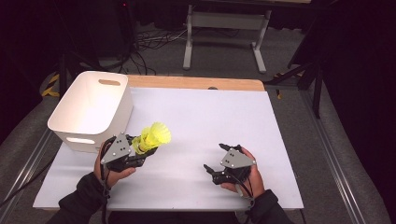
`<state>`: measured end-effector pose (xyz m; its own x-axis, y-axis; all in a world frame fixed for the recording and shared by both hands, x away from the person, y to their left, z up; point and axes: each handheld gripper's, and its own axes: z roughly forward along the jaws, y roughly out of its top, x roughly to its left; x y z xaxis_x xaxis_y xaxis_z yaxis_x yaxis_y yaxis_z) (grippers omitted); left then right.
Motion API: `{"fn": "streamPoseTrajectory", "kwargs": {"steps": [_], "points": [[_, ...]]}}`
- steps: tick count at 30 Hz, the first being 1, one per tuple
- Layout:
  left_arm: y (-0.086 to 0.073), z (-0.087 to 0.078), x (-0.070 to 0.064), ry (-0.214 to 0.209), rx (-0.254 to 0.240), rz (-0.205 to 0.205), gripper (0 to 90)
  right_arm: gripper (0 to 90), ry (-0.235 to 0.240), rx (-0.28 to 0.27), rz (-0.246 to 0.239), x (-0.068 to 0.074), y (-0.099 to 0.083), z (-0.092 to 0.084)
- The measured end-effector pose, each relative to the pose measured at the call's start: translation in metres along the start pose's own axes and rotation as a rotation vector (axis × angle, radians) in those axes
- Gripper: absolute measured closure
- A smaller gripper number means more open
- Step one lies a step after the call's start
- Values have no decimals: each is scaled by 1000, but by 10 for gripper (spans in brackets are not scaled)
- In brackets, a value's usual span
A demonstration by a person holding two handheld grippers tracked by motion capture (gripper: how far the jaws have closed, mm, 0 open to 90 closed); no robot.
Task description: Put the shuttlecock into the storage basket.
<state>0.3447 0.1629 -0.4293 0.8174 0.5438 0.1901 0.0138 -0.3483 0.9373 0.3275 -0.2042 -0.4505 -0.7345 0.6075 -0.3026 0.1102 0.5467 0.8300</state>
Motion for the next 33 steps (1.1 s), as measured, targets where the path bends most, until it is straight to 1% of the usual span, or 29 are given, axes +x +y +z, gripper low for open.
{"fn": "streamPoseTrajectory", "kwargs": {"steps": [6,9,14,23,24,28,29,30,32,33], "points": [[0,-3,2,5,2,0,521,140,1,3,0,0,0,0],[0,-5,4,11,-6,-8,521,140,4,4,0,0,0,1],[1,-9,6,21,-8,-6,522,141,4,2,0,0,0,1],[2,-16,10,33,-24,-20,523,141,2,0,3,0,0,1],[3,-16,11,38,-23,-14,523,141,3,0,2,0,0,1],[3,-20,13,48,-29,-19,523,141,3,3,2,0,0,1],[3,-20,13,47,-34,-27,523,141,4,3,2,-1,-1,1],[3,-21,14,56,-32,-17,523,141,4,3,2,-1,-1,1],[3,-22,15,57,-36,-29,523,141,6,5,1,0,-1,2],[3,-23,16,61,-37,-25,523,141,7,6,1,0,-1,2]]}}
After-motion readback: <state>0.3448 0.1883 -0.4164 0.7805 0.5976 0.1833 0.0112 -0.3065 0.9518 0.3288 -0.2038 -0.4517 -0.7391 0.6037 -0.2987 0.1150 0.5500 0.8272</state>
